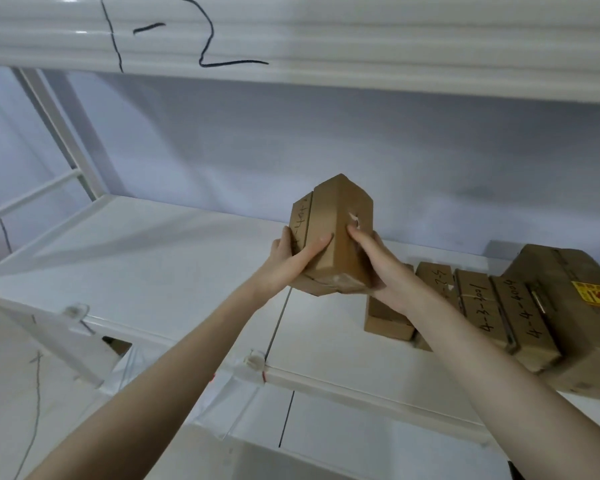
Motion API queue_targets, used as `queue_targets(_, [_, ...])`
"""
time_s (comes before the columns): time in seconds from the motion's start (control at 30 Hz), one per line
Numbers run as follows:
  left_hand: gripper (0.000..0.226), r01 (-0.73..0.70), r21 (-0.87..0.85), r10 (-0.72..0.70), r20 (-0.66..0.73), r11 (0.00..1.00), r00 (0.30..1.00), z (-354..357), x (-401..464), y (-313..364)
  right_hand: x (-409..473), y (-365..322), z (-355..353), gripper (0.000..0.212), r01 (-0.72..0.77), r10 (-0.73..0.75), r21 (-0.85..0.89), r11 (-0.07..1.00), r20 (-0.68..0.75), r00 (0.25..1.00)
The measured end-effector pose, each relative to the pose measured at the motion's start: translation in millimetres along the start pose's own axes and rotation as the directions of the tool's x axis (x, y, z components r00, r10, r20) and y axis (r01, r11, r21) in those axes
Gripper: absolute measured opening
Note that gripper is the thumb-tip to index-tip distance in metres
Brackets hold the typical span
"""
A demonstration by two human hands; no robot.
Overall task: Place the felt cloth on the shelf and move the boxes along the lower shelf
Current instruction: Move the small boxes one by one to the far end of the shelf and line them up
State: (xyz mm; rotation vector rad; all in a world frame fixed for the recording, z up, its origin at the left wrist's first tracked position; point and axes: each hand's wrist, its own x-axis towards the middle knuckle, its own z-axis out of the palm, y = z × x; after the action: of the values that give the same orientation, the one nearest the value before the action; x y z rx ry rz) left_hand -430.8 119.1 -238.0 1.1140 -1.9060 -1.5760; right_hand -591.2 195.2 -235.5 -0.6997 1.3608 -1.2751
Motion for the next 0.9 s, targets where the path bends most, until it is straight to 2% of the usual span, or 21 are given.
queue_targets(0.13, [0.09,0.076,0.096,-0.074,-0.023,0.992,0.997,-31,-18,1,7,0,24,0.053,-0.022,0.024,-0.025,0.999,0.077,0.997])
queue_targets(0.2, [0.087,0.079,0.09,-0.075,-0.051,0.993,0.996,-50,-29,-2,14,2,41,0.049,-0.015,0.019,-0.032,0.999,0.128,0.992])
queue_targets(0.27, [0.099,0.085,0.081,-0.078,-0.076,0.993,0.994,-70,-36,-8,22,3,59,0.038,-0.025,0.028,-0.022,0.999,0.155,0.988])
queue_targets(0.33, [0.103,0.083,0.061,-0.078,-0.085,0.995,0.993,-95,-43,-14,31,3,83,0.032,-0.024,0.028,-0.023,0.999,0.169,0.985])
queue_targets(0.4, [0.1,0.087,0.051,-0.082,-0.099,0.995,0.992,-123,-47,-19,43,1,111,0.038,-0.023,0.028,-0.029,0.999,0.169,0.985])
queue_targets(0.47, [0.093,0.071,0.059,-0.065,-0.096,0.996,0.993,-153,-48,-26,57,0,141,0.043,-0.02,0.027,-0.046,0.999,0.16,0.987])
queue_targets(0.6, [0.069,0.043,0.026,-0.041,-0.074,0.999,0.996,-217,-41,-48,88,4,210,0.04,-0.037,0.049,-0.084,0.996,0.141,0.989])
queue_targets(0.77, [0.056,0.037,0.001,-0.036,-0.137,0.999,0.99,-318,-26,-85,133,12,319,0.028,-0.074,0.085,-0.137,0.988,0.078,0.993])
queue_targets(0.9, [0.047,0.042,-0.035,-0.043,-0.032,0.998,0.999,-394,-15,-114,168,26,402,0.029,-0.132,0.134,-0.172,0.976,0.002,0.991])
